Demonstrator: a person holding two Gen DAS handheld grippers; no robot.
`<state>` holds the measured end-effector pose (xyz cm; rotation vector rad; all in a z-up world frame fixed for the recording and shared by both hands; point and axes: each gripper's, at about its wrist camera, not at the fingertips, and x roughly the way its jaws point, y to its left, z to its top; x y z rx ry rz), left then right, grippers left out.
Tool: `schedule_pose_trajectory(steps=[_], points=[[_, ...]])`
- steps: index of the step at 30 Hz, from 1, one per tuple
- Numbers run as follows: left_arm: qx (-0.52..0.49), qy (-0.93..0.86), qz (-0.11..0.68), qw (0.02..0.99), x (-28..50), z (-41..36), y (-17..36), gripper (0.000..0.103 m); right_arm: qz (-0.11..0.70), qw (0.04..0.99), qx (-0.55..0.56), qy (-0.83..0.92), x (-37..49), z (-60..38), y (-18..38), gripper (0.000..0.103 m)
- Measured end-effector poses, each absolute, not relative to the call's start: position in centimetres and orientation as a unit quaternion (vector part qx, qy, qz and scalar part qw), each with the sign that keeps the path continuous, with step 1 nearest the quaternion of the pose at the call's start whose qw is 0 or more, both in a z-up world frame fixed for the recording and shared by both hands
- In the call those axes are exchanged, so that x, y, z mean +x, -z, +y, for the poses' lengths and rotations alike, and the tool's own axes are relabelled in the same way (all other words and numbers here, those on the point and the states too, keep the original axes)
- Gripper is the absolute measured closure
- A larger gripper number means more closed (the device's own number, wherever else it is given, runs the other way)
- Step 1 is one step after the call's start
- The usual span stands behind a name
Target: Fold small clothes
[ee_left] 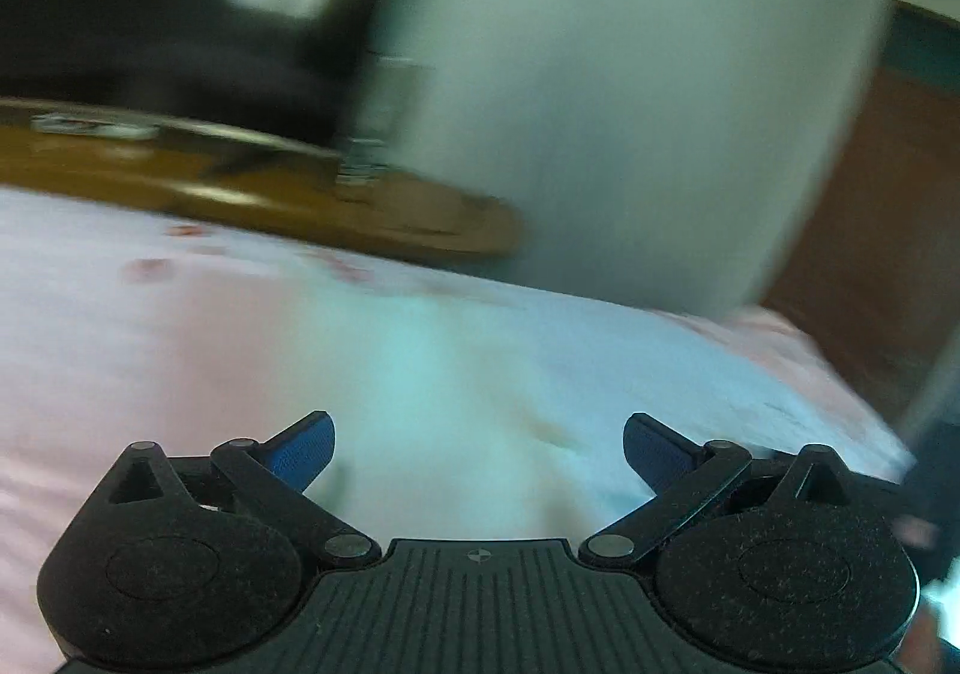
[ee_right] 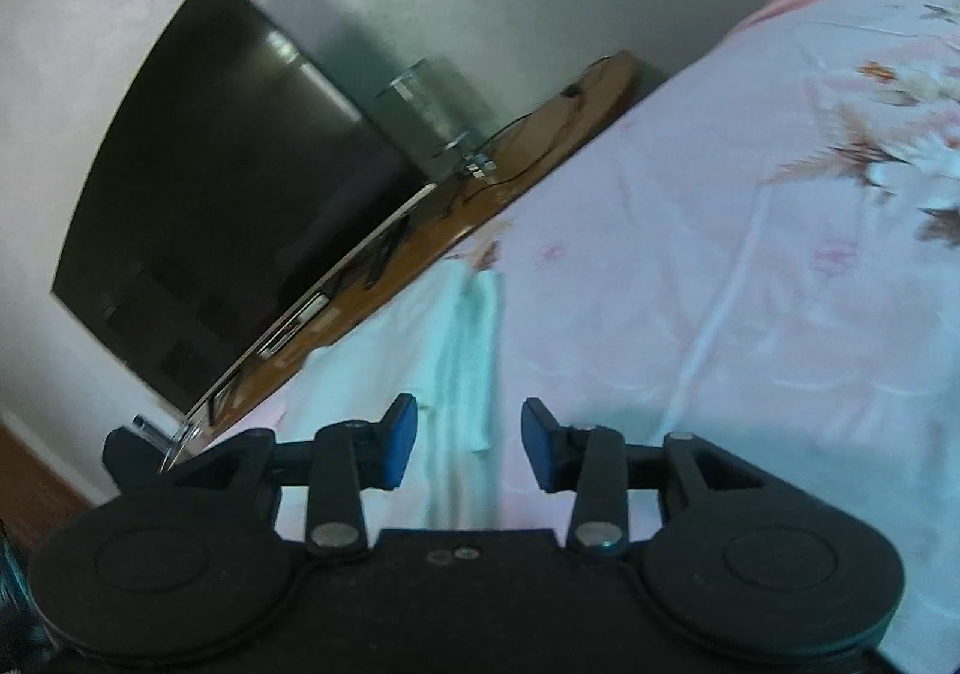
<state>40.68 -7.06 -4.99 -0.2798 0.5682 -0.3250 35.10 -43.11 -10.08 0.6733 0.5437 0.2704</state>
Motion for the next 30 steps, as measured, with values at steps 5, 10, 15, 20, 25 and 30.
schedule_pose_trajectory(steps=[5, 10, 15, 20, 25, 30], points=[[-0.170, 0.076, 0.324, 0.927, 44.2, -1.7, 8.0, 0.017, 0.270, 0.912, 0.277, -0.138, 38.3, -40.3, 9.0, 0.064], [-0.145, 0.056, 0.357, 0.921, 44.3, -1.7, 9.9, 0.017, 0.316, 0.914, 0.213, -0.142, 41.7, -38.0, 9.1, 0.065], [-0.123, 0.057, 0.352, 0.926, 44.2, -2.5, 10.4, 0.017, 0.336, 0.916, 0.170, -0.140, 42.2, -36.6, 9.8, 0.067], [-0.118, 0.058, 0.354, 0.926, 44.7, -2.7, 9.9, 0.017, 0.324, 0.927, 0.118, -0.147, 41.2, -34.9, 9.0, 0.085], [-0.091, 0.069, 0.349, 0.930, 45.1, -4.0, 9.0, 0.017, 0.305, 0.935, 0.120, -0.137, 40.7, -35.8, 8.3, 0.090], [-0.096, 0.068, 0.365, 0.924, 45.7, -3.9, 9.4, 0.017, 0.326, 0.921, 0.161, -0.141, 41.2, -37.2, 10.1, 0.088]])
